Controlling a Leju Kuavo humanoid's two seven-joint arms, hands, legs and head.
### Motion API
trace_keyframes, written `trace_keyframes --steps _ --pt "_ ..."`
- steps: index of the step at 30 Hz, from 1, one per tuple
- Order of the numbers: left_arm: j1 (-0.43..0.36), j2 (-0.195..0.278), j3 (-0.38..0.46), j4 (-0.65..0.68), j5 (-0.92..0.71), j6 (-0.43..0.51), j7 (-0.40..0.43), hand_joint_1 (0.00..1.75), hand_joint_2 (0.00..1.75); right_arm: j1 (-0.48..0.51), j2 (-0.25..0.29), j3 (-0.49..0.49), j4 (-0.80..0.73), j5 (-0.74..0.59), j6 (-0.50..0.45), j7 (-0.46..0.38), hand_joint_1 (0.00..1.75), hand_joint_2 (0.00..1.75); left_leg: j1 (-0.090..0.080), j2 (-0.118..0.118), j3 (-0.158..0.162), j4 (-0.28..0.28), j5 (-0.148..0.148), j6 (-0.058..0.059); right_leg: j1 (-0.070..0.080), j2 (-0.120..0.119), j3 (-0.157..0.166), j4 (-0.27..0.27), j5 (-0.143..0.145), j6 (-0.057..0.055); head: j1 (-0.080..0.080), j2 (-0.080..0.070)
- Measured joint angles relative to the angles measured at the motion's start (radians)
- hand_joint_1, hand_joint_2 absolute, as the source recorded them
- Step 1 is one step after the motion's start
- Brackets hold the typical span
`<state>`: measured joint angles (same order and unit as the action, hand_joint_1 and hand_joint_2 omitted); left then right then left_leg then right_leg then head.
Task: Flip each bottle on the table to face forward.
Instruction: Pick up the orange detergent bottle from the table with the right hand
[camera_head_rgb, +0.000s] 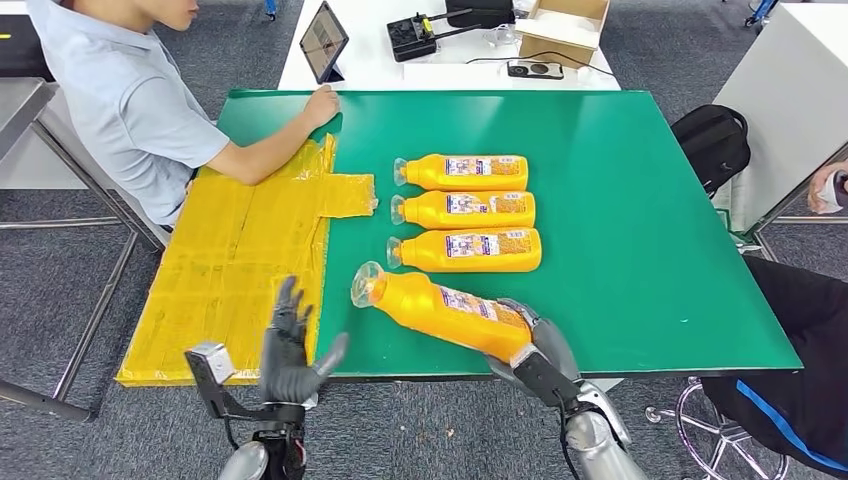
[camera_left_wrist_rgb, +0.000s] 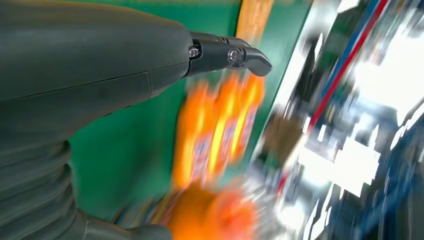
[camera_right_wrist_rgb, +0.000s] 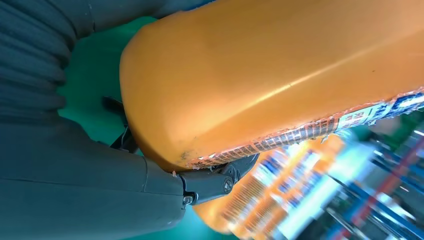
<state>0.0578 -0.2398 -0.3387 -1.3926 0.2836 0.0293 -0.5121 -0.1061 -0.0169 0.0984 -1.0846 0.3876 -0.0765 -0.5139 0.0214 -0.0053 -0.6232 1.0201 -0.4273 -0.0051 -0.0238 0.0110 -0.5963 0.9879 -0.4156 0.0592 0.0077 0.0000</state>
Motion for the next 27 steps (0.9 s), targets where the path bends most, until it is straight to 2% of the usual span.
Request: trace_keyframes --steps 2,5,14,18,22,27 --pt "0.006 0.007 -0.032 0.003 0.028 -0.079 0.03 0.0 1.75 0.013 0.008 0.0 -0.035 -0.012 -0.006 -0.017 1.75 1.75 0.0 0.0 0.0 0.0 0.0 0.0 0.0 0.0 0.0 0.0 0.0 0.0 0.0 0.0" --pt "0.01 0.017 -0.076 0.014 0.059 -0.146 0.042 0.0 1.75 0.033 0.018 0.0 -0.085 -0.023 -0.015 -0.035 1.75 1.75 0.0 0.0 -0.001 0.0 0.0 0.0 0.0 0.0 -0.001 0.0 0.0 0.0 0.0 0.0" --pt "0.018 0.044 -0.134 -0.005 0.087 -0.291 -0.049 0.0 1.75 0.052 0.036 0.0 -0.16 -0.031 -0.033 -0.057 1.75 1.75 0.0 0.0 -0.001 0.0 0.0 0.0 0.0 0.0 -0.001 0.0 0.0 0.0 0.0 0.0" --pt "0.024 0.056 -0.147 -0.034 0.029 -0.299 -0.08 0.0 1.75 0.053 0.046 0.004 -0.163 -0.008 -0.041 -0.06 1.75 1.75 0.0 0.0 -0.001 0.0 0.0 0.0 0.0 0.0 -0.001 0.0 0.0 0.0 0.0 0.0" --pt "0.022 0.059 -0.158 -0.044 -0.009 -0.27 -0.083 0.0 1.75 0.049 0.06 0.04 -0.163 0.073 -0.086 -0.058 1.75 1.75 0.0 0.0 -0.001 0.0 0.0 0.0 0.0 0.0 -0.001 0.0 0.0 0.0 0.0 0.0" --pt "0.021 0.059 -0.158 -0.048 -0.02 -0.253 -0.083 0.0 1.75 0.049 0.077 0.081 -0.163 0.097 -0.101 -0.057 1.75 1.75 0.0 0.0 -0.001 0.0 0.0 0.0 0.0 0.0 -0.001 0.0 0.0 0.0 0.0 0.0"
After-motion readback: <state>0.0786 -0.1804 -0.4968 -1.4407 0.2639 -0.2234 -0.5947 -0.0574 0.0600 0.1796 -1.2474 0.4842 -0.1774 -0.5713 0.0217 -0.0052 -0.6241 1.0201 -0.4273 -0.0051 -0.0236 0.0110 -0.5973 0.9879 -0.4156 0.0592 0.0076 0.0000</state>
